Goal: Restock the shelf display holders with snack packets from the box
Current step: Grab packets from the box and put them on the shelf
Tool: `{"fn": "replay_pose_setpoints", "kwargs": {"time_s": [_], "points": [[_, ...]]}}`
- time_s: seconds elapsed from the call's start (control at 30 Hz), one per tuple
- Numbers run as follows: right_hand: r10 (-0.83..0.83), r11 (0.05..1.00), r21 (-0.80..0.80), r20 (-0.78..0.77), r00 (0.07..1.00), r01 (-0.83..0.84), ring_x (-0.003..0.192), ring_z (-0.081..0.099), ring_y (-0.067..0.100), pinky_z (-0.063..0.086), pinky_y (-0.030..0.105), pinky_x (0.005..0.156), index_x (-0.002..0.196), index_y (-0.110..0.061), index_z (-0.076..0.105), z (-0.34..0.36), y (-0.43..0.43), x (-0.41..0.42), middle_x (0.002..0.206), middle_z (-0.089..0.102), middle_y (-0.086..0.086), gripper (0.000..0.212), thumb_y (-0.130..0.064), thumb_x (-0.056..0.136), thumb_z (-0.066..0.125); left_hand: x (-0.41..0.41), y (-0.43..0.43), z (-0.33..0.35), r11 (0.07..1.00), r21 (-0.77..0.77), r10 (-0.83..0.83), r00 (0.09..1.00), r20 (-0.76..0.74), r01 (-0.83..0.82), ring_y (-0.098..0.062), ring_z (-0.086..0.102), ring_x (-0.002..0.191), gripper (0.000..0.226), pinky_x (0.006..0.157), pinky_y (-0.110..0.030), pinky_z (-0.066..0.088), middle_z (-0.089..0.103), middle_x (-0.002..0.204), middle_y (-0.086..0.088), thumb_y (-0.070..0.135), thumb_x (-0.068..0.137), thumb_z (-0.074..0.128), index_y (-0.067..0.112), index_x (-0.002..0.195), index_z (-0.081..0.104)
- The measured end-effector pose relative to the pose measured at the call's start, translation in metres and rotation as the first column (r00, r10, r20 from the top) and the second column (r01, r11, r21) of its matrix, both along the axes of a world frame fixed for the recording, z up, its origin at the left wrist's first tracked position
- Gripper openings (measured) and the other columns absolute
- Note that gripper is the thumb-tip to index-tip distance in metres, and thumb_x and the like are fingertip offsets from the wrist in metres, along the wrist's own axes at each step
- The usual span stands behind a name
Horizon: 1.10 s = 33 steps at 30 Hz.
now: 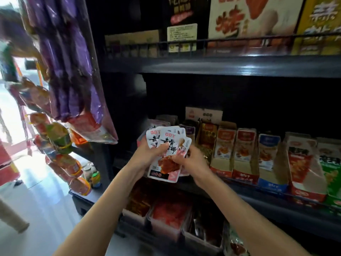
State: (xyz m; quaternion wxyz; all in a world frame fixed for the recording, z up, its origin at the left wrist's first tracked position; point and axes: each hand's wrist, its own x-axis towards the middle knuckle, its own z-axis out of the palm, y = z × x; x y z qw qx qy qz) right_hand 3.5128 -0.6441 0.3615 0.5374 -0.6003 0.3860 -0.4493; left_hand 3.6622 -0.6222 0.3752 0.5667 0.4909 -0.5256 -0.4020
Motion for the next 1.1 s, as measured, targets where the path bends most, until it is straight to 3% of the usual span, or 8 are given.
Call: {"fn": "replay_pose_setpoints", "kwargs": {"time_s": [0.13,0.3,0.47,0.6,0.63,0.77,0.93,1.1], "points": [[-0.067,0.995,-0.071,0.053,0.996,0.071,0.101,0.063,0.017,0.055,0.038,0.085,0.104,-0.027,0.054,0.011,-0.043,0.039,0.103,0.065,-0.005,0.035,0.004,0.088,0.059,0.031,-0.048,0.015,0.999,-0.024,0.048,0.999,0.013,-0.048,-0.016,0.07,0.091,0.033,0.068,-0.025,0.056,0.072,0.103,-0.003,0.016,0.085,0.07,0.017,0.116,0.058],[-0.148,0.974,-0.153,0.113,0.983,0.164,0.091,0.061,0.006,0.05,0.014,0.065,0.109,-0.023,0.05,0.02,-0.094,0.073,0.103,0.063,-0.004,0.037,0.006,0.088,0.057,0.054,-0.108,0.026,0.996,-0.039,0.083,0.994,-0.07,-0.086,-0.025,0.069,0.092,0.03,0.071,-0.033,0.056,0.071,0.103,-0.01,0.007,0.085,0.068,0.011,0.113,0.059],[-0.203,0.961,-0.165,0.116,0.972,0.22,0.094,0.061,0.012,0.049,0.016,0.067,0.11,-0.021,0.044,0.008,-0.13,0.094,0.105,0.06,0.0,0.035,0.003,0.088,0.058,0.066,-0.142,0.015,0.992,-0.073,0.098,0.989,-0.114,-0.107,-0.02,0.071,0.084,0.024,0.064,-0.03,0.055,0.071,0.095,-0.01,0.0,0.086,0.063,0.01,0.108,0.06],[-0.231,0.954,-0.189,0.025,0.973,0.232,0.097,0.063,0.016,0.056,0.039,0.082,0.108,-0.026,0.043,-0.006,-0.144,0.104,0.105,0.062,-0.002,0.033,-0.006,0.089,0.06,0.078,-0.15,0.003,0.993,-0.084,0.064,0.985,-0.161,-0.079,-0.017,0.071,0.082,0.032,0.062,-0.026,0.055,0.071,0.094,-0.008,-0.003,0.084,0.063,0.003,0.115,0.057],[-0.228,0.954,-0.199,0.012,0.974,0.226,0.097,0.062,0.015,0.056,0.039,0.082,0.107,-0.027,0.042,-0.005,-0.145,0.106,0.104,0.061,-0.003,0.033,-0.005,0.089,0.059,0.083,-0.151,0.002,0.993,-0.086,0.065,0.983,-0.171,-0.081,-0.019,0.07,0.083,0.035,0.063,-0.028,0.055,0.071,0.096,-0.01,-0.004,0.082,0.063,0.003,0.116,0.057],[-0.213,0.952,-0.229,-0.027,0.977,0.201,0.092,0.06,0.006,0.048,0.01,0.064,0.107,-0.014,0.045,-0.003,-0.157,0.114,0.099,0.059,-0.005,0.029,0.003,0.087,0.059,0.092,-0.153,0.002,0.991,-0.112,0.056,0.985,-0.161,-0.075,-0.018,0.07,0.081,0.033,0.063,-0.027,0.055,0.072,0.091,-0.007,-0.007,0.081,0.063,0.008,0.109,0.059],[-0.308,0.925,-0.326,-0.344,0.887,0.195,0.095,0.062,0.017,0.055,0.037,0.078,0.113,-0.016,0.05,-0.02,-0.161,0.101,0.101,0.063,-0.003,0.039,-0.008,0.081,0.07,0.099,-0.159,-0.027,0.996,-0.008,0.091,0.996,-0.002,-0.091,-0.024,0.066,0.098,0.045,0.086,-0.042,0.054,0.07,0.104,-0.01,-0.008,0.076,0.068,0.008,0.116,0.058],[-0.348,0.907,-0.382,-0.439,0.828,0.178,0.101,0.062,0.021,0.053,0.035,0.083,0.121,-0.013,0.053,-0.018,-0.165,0.083,0.112,0.066,0.005,0.046,-0.019,0.08,0.075,0.096,-0.164,-0.037,0.992,0.032,0.117,0.99,0.077,-0.119,-0.023,0.065,0.099,0.04,0.087,-0.039,0.053,0.069,0.104,-0.008,-0.006,0.078,0.069,0.008,0.113,0.056]]}}
